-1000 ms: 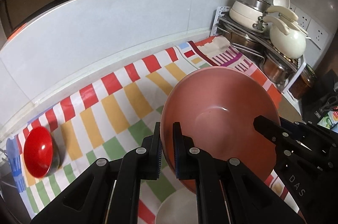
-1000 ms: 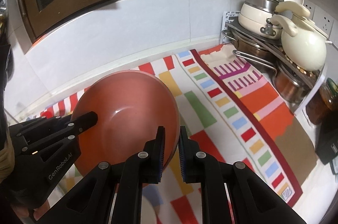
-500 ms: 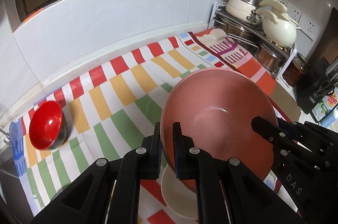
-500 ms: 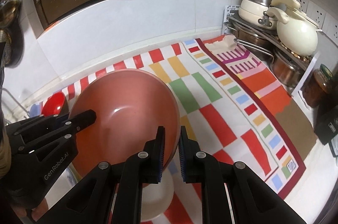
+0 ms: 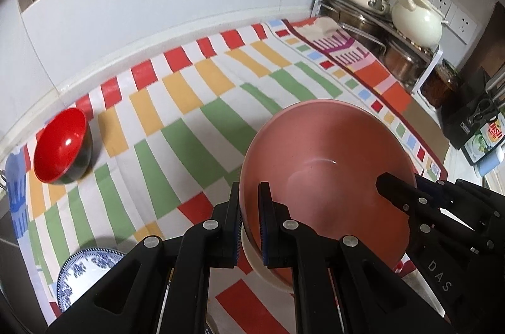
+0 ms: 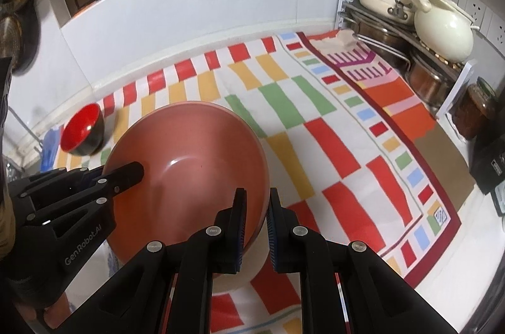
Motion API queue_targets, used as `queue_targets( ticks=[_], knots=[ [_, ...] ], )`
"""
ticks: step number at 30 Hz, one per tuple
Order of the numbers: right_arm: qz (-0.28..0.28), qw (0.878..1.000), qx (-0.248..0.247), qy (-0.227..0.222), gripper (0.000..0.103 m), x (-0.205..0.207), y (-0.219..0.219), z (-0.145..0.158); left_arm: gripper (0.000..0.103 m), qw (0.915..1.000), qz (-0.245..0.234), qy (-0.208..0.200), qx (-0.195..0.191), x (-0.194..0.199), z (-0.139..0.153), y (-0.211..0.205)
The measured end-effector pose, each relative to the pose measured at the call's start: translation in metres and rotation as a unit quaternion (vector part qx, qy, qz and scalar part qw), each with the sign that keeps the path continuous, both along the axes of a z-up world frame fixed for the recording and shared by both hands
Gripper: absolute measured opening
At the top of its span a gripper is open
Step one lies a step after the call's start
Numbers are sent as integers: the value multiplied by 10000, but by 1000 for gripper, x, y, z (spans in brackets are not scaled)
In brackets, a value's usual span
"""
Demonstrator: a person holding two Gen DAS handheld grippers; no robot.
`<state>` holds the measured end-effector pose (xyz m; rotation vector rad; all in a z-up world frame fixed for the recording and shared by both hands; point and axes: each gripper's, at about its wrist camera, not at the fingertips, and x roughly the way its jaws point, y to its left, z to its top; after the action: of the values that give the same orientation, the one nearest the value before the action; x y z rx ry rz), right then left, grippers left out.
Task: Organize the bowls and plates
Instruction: 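Lift the pink bowl with both grippers and carry it over the white bowl, then lower the pink bowl into the white bowl and open both grippers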
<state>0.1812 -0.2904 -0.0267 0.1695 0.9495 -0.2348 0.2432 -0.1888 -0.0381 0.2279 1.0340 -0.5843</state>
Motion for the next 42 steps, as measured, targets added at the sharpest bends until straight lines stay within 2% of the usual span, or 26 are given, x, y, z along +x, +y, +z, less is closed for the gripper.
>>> queue_targets(
  ticks=[17, 26, 29, 32, 33, 36, 38, 42],
  knots=[
    [8, 9991, 82, 412, 14, -1, 4, -33, 11, 9989, -11, 373, 269, -2, -37, -1],
    [7, 9982, 179, 570, 14, -1, 4, -46, 14, 9990, -59, 364, 268, -5, -41, -2],
    [3, 9983, 197, 552, 14, -2, 4, -47, 17, 9990, -84, 351, 248, -6, -41, -3],
    [-14, 9983, 197, 557, 15, -3, 4, -47, 29, 9989, -79, 385, 237, -5, -41, -2],
    [-24, 9983, 176, 549, 20, -3, 4, -47, 34, 9990, -71, 387, 226, -5, -41, -2],
    [-46, 9988, 141, 462, 37, -4, 4, -43, 38, 9993, -42, 302, 193, -5, -37, 2],
    [-60, 9992, 72, 389, 37, -6, 6, -39, 40, 9996, -8, 207, 189, -6, -33, 5],
    [-111, 9996, 81, 241, 40, -8, 7, -30, 49, 9999, 88, -38, 117, -6, -20, 16]
  ],
)
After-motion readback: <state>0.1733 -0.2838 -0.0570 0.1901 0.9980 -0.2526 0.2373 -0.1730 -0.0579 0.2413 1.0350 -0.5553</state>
